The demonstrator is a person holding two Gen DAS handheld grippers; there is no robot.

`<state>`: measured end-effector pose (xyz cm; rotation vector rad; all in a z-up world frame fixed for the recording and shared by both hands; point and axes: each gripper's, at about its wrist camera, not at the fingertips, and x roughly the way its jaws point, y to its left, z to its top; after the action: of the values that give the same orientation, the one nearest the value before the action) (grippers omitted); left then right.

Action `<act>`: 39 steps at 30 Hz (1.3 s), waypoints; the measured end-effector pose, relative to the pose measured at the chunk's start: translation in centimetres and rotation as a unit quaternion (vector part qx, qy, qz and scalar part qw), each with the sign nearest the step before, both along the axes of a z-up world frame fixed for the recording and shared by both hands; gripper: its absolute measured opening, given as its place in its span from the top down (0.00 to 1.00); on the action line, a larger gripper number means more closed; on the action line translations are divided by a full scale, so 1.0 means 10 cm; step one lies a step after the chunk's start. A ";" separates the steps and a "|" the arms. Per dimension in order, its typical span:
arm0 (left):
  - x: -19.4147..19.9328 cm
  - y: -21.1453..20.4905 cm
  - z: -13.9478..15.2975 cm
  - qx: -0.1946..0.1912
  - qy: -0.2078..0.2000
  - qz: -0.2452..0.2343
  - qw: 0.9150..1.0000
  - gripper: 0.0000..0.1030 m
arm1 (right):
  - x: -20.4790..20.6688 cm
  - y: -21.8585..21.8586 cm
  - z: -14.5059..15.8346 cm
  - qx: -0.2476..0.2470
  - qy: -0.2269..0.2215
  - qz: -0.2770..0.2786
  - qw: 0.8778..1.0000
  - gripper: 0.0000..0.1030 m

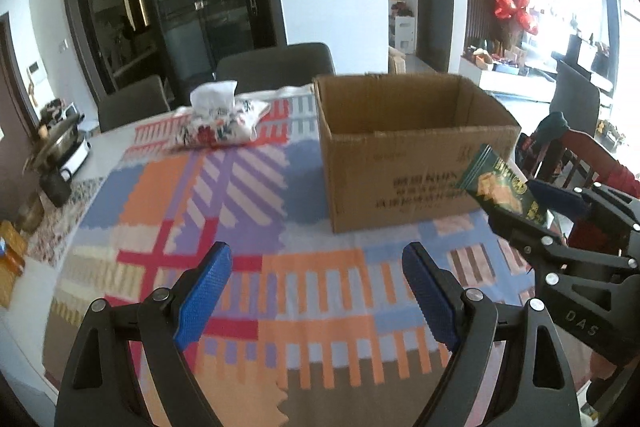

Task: Organize snacks
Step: 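Carry the green cracker bag over the box and open the right tool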

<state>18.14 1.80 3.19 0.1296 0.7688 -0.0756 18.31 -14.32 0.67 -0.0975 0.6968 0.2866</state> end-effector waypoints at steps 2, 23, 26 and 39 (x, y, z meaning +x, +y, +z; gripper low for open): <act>0.09 -0.01 0.08 0.004 -0.004 -0.007 1.000 0.15 | 0.07 0.00 0.09 -0.001 -0.006 -0.005 1.000 0.53; 1.09 -0.17 0.54 0.008 0.014 -0.025 1.000 0.14 | 1.01 -0.18 0.63 -0.021 0.001 -0.058 0.998 0.53; 1.21 -0.20 0.55 0.011 0.016 -0.022 1.000 0.14 | 1.16 -0.21 0.67 -0.030 0.007 -0.063 0.997 0.53; 1.60 -0.23 0.41 0.026 0.042 0.006 0.999 0.14 | 1.73 -0.28 0.51 -0.061 0.069 -0.079 0.993 0.53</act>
<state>34.15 -0.51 7.25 0.1725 0.8549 -0.0504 35.61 -17.14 5.74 -0.1399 0.8547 0.0988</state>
